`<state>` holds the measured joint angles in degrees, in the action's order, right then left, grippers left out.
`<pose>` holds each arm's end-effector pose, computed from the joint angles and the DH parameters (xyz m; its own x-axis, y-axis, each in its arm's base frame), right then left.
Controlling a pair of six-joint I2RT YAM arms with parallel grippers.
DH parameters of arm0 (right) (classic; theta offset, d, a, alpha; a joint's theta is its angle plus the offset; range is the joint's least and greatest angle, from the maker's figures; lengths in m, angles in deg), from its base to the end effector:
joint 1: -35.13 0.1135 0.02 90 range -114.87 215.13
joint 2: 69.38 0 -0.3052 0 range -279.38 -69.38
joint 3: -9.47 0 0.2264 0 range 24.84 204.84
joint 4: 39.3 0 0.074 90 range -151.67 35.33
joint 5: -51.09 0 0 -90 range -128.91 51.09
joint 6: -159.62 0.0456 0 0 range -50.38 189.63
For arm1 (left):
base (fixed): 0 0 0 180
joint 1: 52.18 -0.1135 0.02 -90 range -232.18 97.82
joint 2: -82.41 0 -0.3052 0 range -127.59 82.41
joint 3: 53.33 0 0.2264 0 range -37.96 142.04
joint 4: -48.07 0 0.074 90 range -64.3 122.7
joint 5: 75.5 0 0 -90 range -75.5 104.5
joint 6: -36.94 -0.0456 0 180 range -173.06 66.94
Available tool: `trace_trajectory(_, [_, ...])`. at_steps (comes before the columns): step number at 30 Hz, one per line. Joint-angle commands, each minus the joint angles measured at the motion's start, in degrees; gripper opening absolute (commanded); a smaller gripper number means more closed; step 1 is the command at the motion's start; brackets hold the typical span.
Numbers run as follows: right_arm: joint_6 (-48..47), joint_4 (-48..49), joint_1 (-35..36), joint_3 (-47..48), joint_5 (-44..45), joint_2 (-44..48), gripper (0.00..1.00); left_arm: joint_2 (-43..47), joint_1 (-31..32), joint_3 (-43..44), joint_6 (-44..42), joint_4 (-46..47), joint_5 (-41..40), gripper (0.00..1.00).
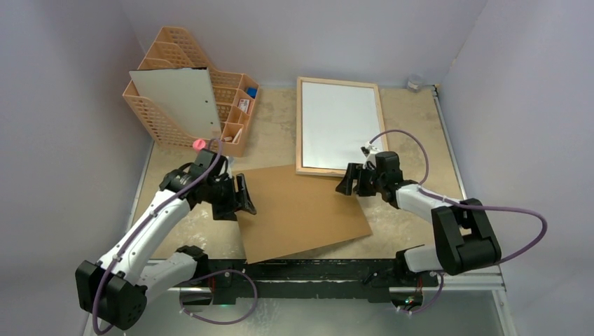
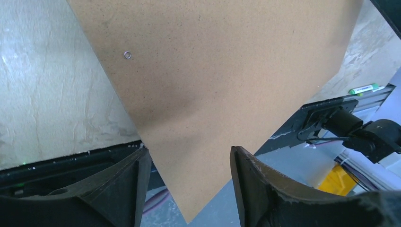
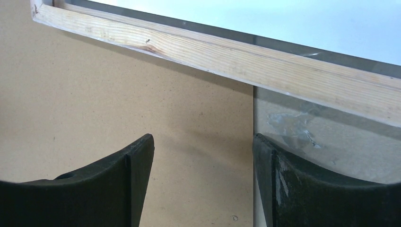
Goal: Put the photo into the frame
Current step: Move the photo frame item to the center of the board.
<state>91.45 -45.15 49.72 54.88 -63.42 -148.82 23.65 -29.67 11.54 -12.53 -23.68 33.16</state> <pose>0.2278 0.0788 0.2128 -0.7758 0.1477 -0.6134 -0.2680 0.8030 0.5323 0.1193 -0.0652 0.2918 -0.9546 -0.2709 -0.1241 -0.1785 0.8535 -0.4896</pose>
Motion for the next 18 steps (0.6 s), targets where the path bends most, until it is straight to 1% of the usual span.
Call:
trace_trajectory(1, [8.5, -7.7, 7.8, -4.1, -20.1, -4.0, 0.76, 3.3, 1.3, 4.3, 10.1, 17.4, 12.0, 0.61])
trace_trajectory(7, [8.8, -6.9, 9.6, -3.4, -21.6, -4.7, 0.75, 8.0, 1.3, 4.5, 11.8, 14.6, 3.4, 0.62])
trace_trajectory(12, [10.5, -4.3, 11.7, -3.7, -22.7, -5.4, 0.75, 10.4, 1.3, 5.4, 11.8, 11.4, -0.5, 0.62])
trace_trajectory(18, [14.2, 0.3, 17.4, -3.6, -22.9, -7.0, 0.74, 8.2, 1.3, 9.7, 11.6, 0.7, -9.3, 0.62])
